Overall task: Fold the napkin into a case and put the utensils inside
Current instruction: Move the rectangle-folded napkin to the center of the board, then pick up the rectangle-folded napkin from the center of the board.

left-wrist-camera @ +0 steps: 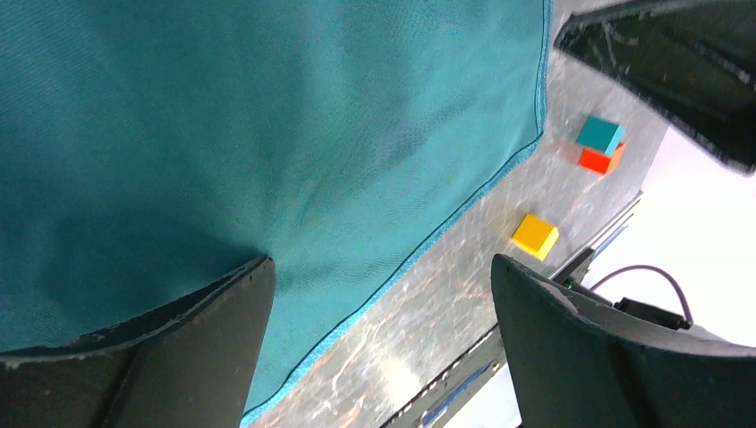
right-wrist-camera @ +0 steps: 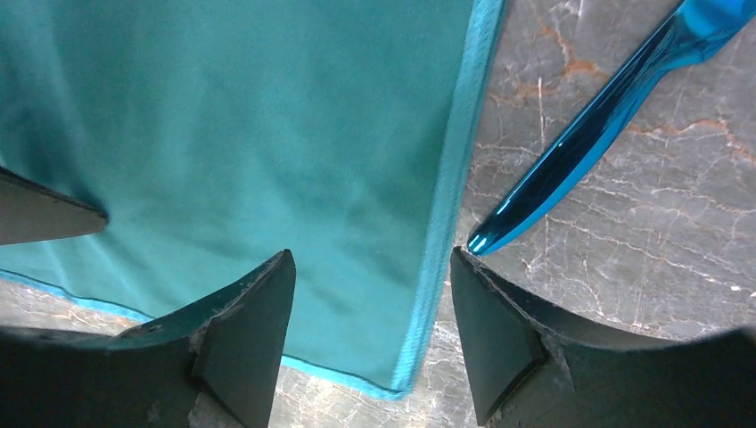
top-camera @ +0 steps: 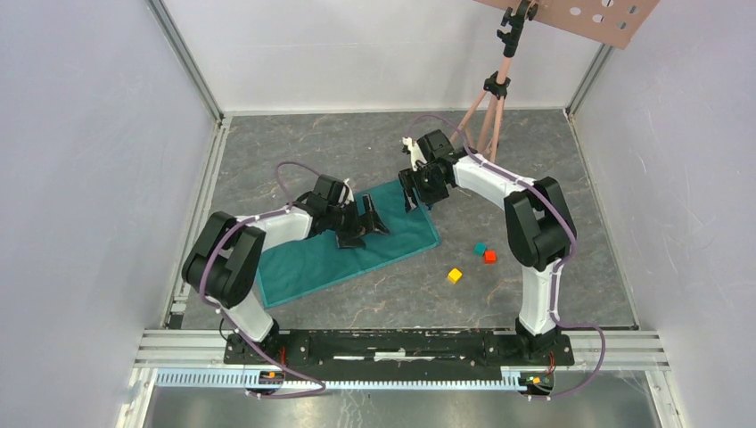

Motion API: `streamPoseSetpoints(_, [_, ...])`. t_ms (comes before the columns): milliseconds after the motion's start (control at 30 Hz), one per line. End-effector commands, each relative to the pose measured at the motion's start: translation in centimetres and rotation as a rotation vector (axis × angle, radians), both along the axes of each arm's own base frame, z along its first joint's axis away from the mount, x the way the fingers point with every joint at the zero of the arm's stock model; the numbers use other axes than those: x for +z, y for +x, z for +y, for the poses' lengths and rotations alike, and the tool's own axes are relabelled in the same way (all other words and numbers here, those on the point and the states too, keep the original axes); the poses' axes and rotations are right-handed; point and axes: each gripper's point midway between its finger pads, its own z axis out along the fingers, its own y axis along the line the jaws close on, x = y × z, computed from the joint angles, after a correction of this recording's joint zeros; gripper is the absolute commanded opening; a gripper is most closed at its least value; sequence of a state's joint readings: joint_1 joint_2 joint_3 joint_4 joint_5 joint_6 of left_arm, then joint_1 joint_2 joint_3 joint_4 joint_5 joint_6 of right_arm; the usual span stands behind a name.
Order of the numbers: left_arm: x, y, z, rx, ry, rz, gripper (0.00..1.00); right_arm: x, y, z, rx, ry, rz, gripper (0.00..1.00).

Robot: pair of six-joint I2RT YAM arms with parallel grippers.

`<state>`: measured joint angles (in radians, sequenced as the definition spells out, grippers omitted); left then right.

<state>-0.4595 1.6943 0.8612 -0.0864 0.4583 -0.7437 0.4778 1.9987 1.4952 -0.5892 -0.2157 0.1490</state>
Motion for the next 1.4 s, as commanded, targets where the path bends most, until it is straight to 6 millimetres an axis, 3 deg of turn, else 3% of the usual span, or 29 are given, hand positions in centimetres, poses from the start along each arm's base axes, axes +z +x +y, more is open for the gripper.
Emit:
streamPoseSetpoints(0, [-2.6, -4.4, 2.9, 0.005, 0.12, 0.096, 0.98, -0.1, -0.4, -0.5, 0.022, -0.047, 0.015, 0.7])
streamPoseSetpoints(233, [-2.7, -6.3, 4.0, -0.037, 0.145, 0.102, 0.98, -2.2, -3.4, -1.1, 0.04, -0.082, 0.081, 0.68])
streamPoseSetpoints(533, [-1.0, -5.2, 2.5, -0.059, 0.08, 0.065, 0.99, -3.8, -5.8, -1.9, 0.018, -0.163, 0.166, 0.56])
streamPoseSetpoints(733, [2.8, -3.5, 1.7, -0.049, 0.043, -0.022, 1.0, -3.7, -6.4, -1.5, 0.019, -0.216, 0.18, 0.53])
streamPoseSetpoints(900, [6.5, -2.6, 2.3, -0.048, 0.067, -0.117, 1.0, -4.6, -6.9, -1.6, 0.02, -0.261, 0.218, 0.49])
streamPoseSetpoints(1167, [11.0, -3.1, 4.1, -0.016, 0.104, -0.236, 1.0, -6.7, -6.9, -1.2, 0.017, -0.292, 0.252, 0.46])
streamPoseSetpoints(1367, [13.3, -3.6, 5.3, 0.003, 0.126, -0.297, 1.0, -8.0, -6.9, -1.5, -0.005, -0.312, 0.255, 0.37])
